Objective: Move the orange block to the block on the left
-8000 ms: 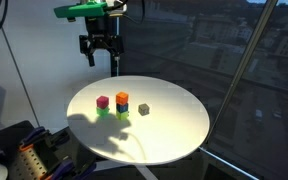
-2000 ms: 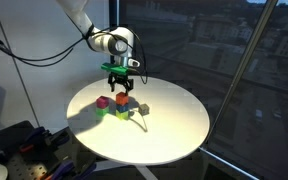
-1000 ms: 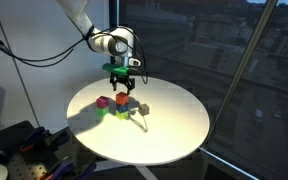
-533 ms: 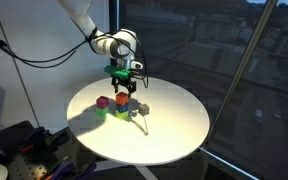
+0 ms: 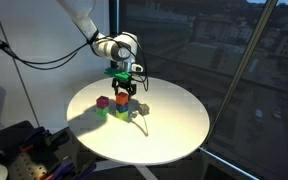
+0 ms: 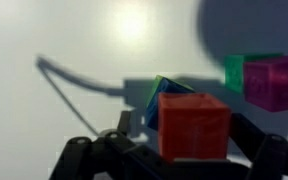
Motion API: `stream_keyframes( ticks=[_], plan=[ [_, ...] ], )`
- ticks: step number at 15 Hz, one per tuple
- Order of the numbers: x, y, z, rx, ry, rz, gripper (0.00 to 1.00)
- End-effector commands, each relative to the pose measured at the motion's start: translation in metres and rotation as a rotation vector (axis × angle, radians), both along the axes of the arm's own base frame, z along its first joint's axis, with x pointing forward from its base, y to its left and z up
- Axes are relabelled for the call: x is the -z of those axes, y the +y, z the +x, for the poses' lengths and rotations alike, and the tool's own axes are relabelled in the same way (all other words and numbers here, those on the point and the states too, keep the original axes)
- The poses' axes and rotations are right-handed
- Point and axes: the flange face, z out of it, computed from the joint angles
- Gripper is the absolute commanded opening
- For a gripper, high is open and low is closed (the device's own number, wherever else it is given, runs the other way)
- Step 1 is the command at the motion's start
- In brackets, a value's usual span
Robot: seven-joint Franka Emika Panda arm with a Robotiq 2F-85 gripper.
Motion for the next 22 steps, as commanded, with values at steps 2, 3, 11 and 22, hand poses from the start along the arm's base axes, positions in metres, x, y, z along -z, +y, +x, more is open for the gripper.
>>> stream_keyframes(
  ticks=[2,3,11,22],
  plan=[
    [0.005,0.004,0.009,0.014,0.005,-0.005,0.75],
    [0.007,0.004,0.009,0.013,0.008,-0.005,0.73],
    [0.004,0.004,0.012,0.009,0.029,-0.004,0.24],
    [-0.038,0.014,0.014,-0.019,0.023,-0.011,0.21]
  ],
)
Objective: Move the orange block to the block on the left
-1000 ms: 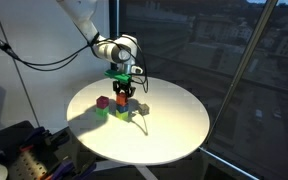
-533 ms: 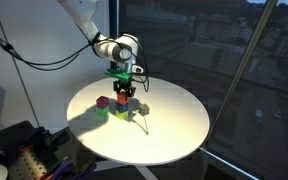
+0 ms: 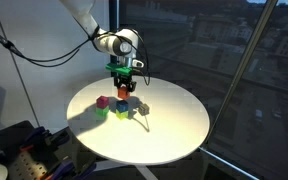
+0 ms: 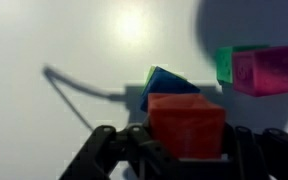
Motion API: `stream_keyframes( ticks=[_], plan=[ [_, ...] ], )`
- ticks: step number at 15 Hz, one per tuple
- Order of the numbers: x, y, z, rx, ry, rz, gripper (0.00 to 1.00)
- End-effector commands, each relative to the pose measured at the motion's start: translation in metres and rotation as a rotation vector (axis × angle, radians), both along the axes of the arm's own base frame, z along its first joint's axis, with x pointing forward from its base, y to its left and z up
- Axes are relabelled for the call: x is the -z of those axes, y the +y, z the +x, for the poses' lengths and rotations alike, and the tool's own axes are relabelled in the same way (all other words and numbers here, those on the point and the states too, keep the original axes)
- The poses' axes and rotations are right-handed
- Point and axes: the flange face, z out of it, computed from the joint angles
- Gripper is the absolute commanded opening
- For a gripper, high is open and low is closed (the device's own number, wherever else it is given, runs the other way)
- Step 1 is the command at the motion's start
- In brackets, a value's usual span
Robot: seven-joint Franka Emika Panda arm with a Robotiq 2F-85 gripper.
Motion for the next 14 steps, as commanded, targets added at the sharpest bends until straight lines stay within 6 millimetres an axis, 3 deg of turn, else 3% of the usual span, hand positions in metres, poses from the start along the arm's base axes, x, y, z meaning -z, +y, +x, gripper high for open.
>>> stream_keyframes(
  ticks=[1,14],
  plan=[
    [-0.022,0.005,-0.004,-0.011,0.015,-0.009,0.21],
    [-0.041,0.032,-0.022,-0.245,0.074,-0.02,0.21]
  ],
)
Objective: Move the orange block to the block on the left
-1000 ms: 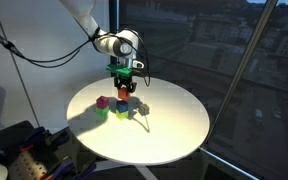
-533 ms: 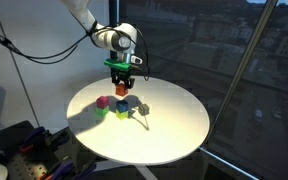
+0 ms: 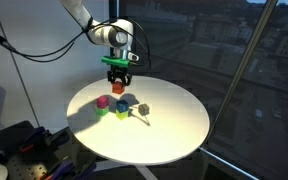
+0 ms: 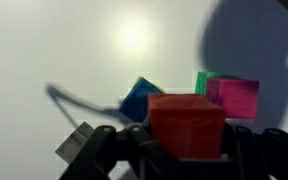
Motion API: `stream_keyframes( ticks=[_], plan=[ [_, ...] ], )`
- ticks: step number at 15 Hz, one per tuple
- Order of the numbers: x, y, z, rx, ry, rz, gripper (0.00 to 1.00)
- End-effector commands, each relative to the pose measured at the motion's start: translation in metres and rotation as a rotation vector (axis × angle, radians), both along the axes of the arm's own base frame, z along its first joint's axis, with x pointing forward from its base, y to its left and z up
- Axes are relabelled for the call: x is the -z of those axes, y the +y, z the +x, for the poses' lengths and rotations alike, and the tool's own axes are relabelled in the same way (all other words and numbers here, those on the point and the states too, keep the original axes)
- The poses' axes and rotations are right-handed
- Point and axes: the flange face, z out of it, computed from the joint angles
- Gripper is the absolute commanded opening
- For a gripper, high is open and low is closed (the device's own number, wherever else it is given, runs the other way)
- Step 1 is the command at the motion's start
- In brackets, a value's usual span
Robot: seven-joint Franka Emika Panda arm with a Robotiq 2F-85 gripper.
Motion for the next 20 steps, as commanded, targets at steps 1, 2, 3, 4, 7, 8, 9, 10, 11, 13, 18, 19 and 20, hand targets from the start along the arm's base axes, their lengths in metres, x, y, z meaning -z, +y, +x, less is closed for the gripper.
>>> stream_keyframes(
  ticks=[1,2,3,4,7,8,9,10,11,13,18,19,20],
  plan=[
    [-0.009,0.01,-0.01,-0.067,0.016,-0.022,0.21],
    [-0.009,0.014,-0.011,-0.074,0.017,-0.025,0.21],
    [-0.007,0.019,-0.012,-0.083,0.02,-0.028,0.21],
    [-0.006,0.024,-0.012,-0.091,0.022,-0.029,0.21],
    [-0.003,0.041,-0.016,-0.116,0.038,-0.024,0.21],
    [-0.003,0.046,-0.017,-0.124,0.045,-0.023,0.21],
    [-0.002,0.051,-0.019,-0.13,0.052,-0.02,0.21],
    [-0.002,0.057,-0.02,-0.13,0.054,-0.021,0.21],
    [-0.001,0.061,-0.022,-0.139,0.06,-0.02,0.21],
    [0.0,0.07,-0.024,-0.146,0.062,-0.021,0.21],
    [0.005,0.084,-0.027,-0.152,0.056,-0.024,0.21],
    [0.005,0.085,-0.028,-0.154,0.058,-0.024,0.21],
    [0.006,0.086,-0.028,-0.156,0.061,-0.022,0.21]
  ],
)
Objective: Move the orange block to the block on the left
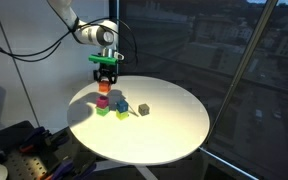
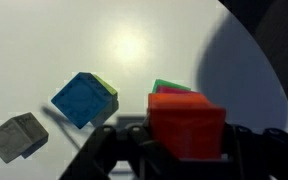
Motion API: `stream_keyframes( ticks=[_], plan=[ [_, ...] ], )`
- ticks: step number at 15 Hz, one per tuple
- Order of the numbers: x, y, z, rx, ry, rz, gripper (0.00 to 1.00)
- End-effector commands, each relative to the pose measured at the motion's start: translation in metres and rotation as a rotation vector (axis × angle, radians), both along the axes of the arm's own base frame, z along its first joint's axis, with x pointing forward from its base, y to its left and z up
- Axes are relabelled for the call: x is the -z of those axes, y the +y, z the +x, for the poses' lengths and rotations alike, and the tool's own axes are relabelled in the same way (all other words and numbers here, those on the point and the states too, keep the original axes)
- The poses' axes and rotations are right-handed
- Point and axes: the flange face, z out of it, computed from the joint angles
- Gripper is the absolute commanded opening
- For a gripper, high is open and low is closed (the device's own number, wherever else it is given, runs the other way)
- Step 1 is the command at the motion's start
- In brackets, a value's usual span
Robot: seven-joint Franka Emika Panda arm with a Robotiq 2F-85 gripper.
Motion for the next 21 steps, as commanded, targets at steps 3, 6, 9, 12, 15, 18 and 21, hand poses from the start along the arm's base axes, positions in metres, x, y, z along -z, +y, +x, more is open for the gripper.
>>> stream_keyframes(
  ticks=[3,6,9,12,15,18,21],
  plan=[
    [0.0012,0.0023,-0.0015,-0.004,0.004,0.0,0.46],
    [0.0017,0.0025,-0.0019,-0.004,0.006,-0.001,0.46],
    [0.0018,0.0025,-0.002,-0.004,0.006,-0.001,0.46],
    [0.0018,0.0025,-0.002,-0.004,0.006,-0.001,0.46],
    [0.0018,0.0025,-0.002,-0.004,0.006,-0.001,0.46],
    [0.0013,0.0039,-0.0029,-0.003,0.003,-0.004,0.21],
    [-0.0006,0.0075,-0.0059,0.001,-0.007,-0.011,0.21]
  ],
)
